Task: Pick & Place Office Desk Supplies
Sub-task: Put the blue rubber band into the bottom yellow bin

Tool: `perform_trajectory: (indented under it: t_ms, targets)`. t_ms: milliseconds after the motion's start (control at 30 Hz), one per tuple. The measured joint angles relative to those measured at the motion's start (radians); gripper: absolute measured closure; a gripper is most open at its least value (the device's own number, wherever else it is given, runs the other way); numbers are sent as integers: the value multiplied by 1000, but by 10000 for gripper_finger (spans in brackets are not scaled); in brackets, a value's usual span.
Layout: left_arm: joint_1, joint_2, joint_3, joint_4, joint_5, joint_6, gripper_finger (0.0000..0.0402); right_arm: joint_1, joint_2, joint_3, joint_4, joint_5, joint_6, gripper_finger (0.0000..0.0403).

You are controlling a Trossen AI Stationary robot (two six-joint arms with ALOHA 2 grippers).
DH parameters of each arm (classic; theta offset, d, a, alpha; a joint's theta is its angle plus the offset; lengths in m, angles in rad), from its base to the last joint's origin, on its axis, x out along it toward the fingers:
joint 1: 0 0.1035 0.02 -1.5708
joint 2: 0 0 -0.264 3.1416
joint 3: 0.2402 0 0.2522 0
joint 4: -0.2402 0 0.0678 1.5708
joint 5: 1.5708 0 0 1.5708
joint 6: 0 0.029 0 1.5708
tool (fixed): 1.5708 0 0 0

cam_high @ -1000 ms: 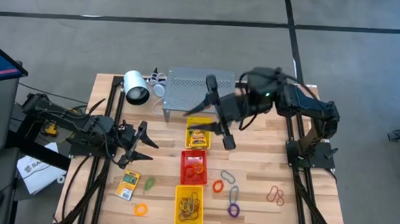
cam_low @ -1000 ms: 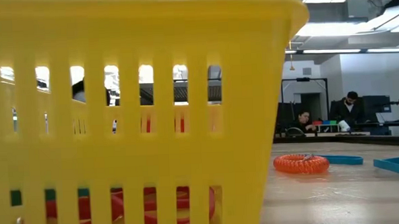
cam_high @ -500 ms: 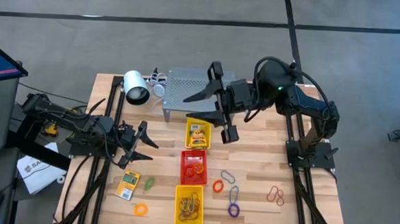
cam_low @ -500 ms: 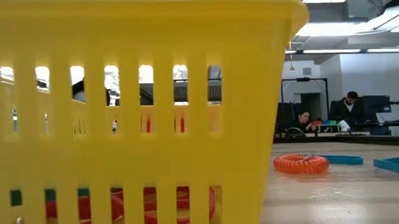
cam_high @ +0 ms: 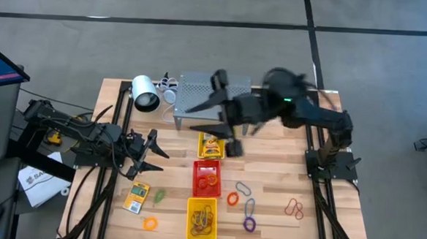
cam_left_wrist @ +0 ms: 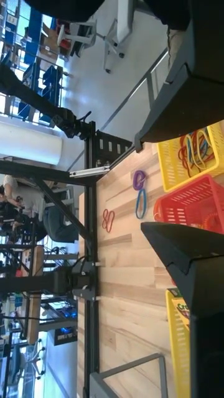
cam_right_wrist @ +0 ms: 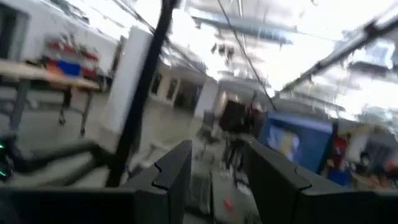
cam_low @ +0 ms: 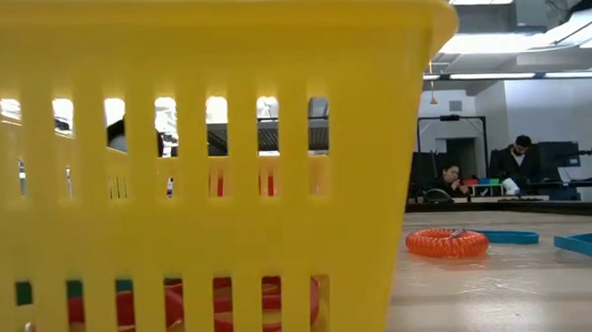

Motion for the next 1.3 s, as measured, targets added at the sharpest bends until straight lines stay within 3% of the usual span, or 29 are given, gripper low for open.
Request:
perform_trajectory:
  t_ms: [167, 300, 467, 667, 933, 1067, 1300]
  targets:
    - [0, 1, 0, -5, 0, 0, 183, -65, 78, -8, -70, -4, 77, 259]
    - [0, 3, 0, -7, 0, 0, 183, -101, 91, -4, -95, -74, 110, 259]
    - [0, 3, 0, -6, 0, 0, 183, -113, 59, -5, -439, 44, 66, 259]
    - [1, 3, 0, -4, 0, 0, 183, -88, -54, -5, -831, 206, 61, 267]
    - [1, 9, 0, 24, -4, -3, 183, 17, -307, -39, -936, 218, 59, 295]
    - [1, 12, 0, 59, -17, -5, 183, 72, -490, -272, -882, 245, 66, 303]
    - [1, 14, 0, 119, -22, -8, 183, 90, -898, -952, -401, 267, 106, 305]
